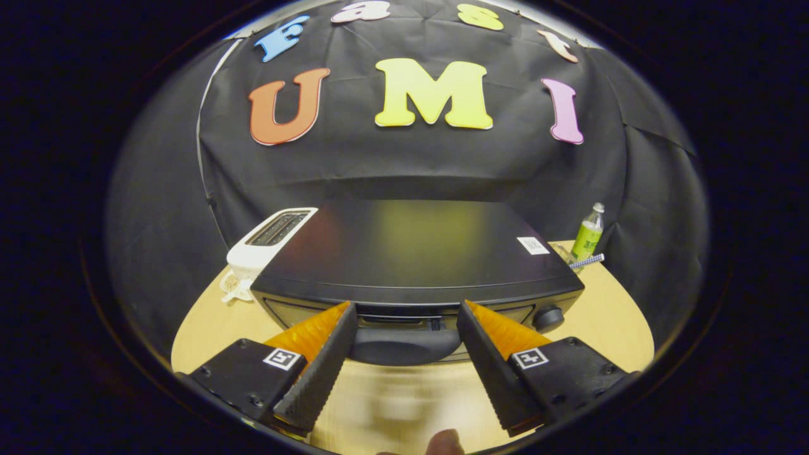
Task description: Open the toaster oven, put the food inside, and close the toaster oven door.
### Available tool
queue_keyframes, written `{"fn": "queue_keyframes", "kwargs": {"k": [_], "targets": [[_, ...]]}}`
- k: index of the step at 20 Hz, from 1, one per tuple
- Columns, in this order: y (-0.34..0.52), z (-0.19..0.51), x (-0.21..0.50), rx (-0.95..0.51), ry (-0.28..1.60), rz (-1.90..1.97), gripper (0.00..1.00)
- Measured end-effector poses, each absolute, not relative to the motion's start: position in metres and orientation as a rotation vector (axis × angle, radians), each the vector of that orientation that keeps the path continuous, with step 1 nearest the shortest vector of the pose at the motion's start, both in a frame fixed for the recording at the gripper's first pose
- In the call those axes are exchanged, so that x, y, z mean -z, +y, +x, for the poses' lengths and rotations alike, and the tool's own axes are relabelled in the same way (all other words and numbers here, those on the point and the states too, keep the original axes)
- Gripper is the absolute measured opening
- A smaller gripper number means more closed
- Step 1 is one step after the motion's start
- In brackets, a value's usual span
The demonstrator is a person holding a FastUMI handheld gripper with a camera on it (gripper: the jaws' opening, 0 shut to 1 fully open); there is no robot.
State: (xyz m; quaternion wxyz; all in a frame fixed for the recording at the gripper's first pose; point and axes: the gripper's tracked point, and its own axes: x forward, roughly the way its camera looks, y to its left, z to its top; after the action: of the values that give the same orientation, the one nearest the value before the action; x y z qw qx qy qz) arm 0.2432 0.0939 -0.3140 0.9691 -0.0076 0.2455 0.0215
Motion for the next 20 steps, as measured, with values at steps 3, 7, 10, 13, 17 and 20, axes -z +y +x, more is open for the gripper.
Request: {"fn": "queue_keyframes", "kwargs": {"k": [3,7,10,13,17,20], "targets": [[0.093,0.22,0.324,-0.05,0.528,-0.002,1.0],[0.091,0.18,0.342,-0.056,0.56,-0.027,1.0],[0.09,0.155,0.362,-0.076,0.611,-0.019,1.0],[0.088,0.134,0.386,-0.094,0.684,-0.003,1.0],[0.08,0.113,0.421,-0.101,0.797,0.026,1.0],[0.074,0.107,0.4,-0.125,0.767,0.01,0.99]]}}
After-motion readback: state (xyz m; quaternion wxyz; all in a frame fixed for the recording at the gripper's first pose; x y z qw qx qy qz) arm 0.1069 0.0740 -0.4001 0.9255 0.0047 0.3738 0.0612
